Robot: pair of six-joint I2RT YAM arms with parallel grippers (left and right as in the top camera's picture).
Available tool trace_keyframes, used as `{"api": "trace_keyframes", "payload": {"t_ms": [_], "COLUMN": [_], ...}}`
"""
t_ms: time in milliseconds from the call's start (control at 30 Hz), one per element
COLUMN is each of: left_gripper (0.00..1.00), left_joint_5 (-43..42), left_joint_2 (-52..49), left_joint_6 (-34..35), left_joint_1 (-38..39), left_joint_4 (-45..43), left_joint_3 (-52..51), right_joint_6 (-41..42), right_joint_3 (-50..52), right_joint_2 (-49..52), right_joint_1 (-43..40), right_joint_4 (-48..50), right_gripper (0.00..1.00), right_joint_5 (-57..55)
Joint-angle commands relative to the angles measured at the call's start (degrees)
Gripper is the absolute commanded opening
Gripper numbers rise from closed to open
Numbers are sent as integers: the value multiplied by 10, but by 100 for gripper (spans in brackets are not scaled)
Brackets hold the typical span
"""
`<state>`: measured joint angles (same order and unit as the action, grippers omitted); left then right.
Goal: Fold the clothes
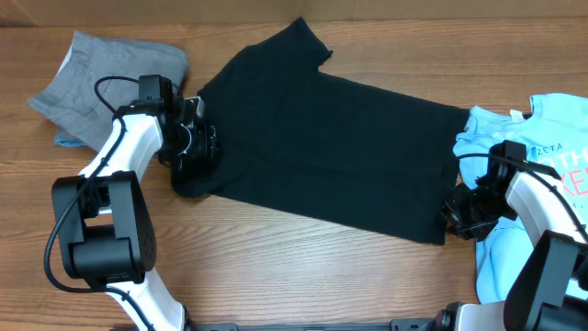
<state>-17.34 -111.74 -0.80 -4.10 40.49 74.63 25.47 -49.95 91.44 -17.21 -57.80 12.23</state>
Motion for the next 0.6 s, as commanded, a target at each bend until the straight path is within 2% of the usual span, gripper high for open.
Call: {"api": "trace_keyframes", "payload": {"t_ms": [0,67,300,467,567], "left_gripper": [64,66,64,53,52], "left_joint_5": [58,85,81,45,42], "left_joint_2": [-5,-5,-5,-5,-5], "left_joint_6": [25,41,57,57,57], "left_joint_1": [1,1,-1,0,0], "left_joint_4": [5,13,19,13,12], "left_joint_3": [14,14,13,13,12], "right_joint_6": [-4,-4,-4,-4,-4], "right_joint_3": [-15,-15,-15,-15,-15], "right_joint_2": [-11,-11,-11,-11,-11], "right_joint_1": [-2,-2,-2,-2,-2], "right_joint_4": [4,2,0,0,0], "right_gripper": [33,34,34,34,34], "right_joint_5": [5,5,5,5,5]}}
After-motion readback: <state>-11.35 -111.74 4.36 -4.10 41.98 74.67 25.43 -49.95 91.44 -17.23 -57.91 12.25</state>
